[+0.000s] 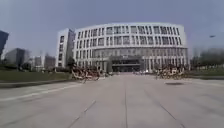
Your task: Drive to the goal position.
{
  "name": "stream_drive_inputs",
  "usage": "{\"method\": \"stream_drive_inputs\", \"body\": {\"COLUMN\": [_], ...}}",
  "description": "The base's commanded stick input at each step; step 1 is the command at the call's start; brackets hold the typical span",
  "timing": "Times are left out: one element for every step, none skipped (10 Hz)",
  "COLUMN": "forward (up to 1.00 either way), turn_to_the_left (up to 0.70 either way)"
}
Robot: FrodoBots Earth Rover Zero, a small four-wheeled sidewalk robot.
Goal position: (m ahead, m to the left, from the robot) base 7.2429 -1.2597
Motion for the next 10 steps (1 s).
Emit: {"method": "stream_drive_inputs", "body": {"forward": [0.70, 0.70, 0.70, 0.70, 0.70, 0.70, 0.70, 0.70, 0.70, 0.70], "turn_to_the_left": [0.00, 0.00, 0.00, 0.00, 0.00, 0.00, 0.00, 0.00, 0.00, 0.00]}}
